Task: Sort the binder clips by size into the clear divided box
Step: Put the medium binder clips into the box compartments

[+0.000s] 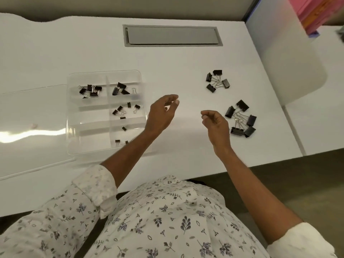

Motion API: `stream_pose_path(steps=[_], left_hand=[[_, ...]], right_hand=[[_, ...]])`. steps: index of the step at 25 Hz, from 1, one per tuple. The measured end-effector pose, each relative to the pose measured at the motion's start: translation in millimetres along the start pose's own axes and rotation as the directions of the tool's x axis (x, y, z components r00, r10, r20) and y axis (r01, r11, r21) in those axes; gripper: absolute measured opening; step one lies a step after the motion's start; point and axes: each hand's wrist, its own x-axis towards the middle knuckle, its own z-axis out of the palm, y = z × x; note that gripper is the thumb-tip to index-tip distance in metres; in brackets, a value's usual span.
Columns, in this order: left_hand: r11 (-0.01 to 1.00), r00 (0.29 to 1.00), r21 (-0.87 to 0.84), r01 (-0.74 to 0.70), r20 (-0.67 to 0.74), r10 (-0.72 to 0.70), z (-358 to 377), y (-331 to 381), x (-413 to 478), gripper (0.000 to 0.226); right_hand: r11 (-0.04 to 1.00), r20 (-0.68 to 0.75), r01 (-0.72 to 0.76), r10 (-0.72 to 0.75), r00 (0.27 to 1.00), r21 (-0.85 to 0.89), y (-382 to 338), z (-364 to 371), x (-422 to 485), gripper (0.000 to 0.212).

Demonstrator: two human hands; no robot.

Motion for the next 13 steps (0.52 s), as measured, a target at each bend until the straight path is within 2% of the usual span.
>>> stream_pose_path(steps=[3,5,7,9,11,13], left_hand=[[0.999,0.995,0.039,0.004,0.101,-0.008,47.5,2.7,-6.7,0.028],[0.996,0.981,0.086,0.002,0.191,-0.018,80.1,2.1,-15.5,0.031],[0.989,0.959,0.145,-0.038,0.284,-0.005,113.5,2.5,-25.0,0.034],[0.97,0.925,0.211,-0.121,0.379,0.033,144.0,4.2,-33.2,0.037],[0.93,0.879,0.282,-0.236,0.469,0.081,173.4,6.7,-36.9,0.04],[0.887,0.844,0.344,-0.309,0.53,0.089,200.6,7.6,-37.7,0.044]], right_hand=[[0.992,-0.27,-0.038,0.004,0.963,-0.12,34.0,-58.6,4.3,0.026],[0.963,-0.373,-0.047,-0.059,0.926,-0.267,61.4,-100.2,11.4,0.039],[0.885,-0.318,-0.065,-0.097,0.943,-0.462,88.0,-135.2,17.3,0.051],[0.806,-0.198,-0.041,-0.095,0.976,-0.59,105.0,-155.1,17.6,0.057],[0.741,-0.104,0.038,-0.144,0.984,-0.67,112.9,-164.4,15.1,0.056],[0.7,-0.042,0.146,-0.244,0.969,-0.699,118.0,-170.4,11.6,0.047]])
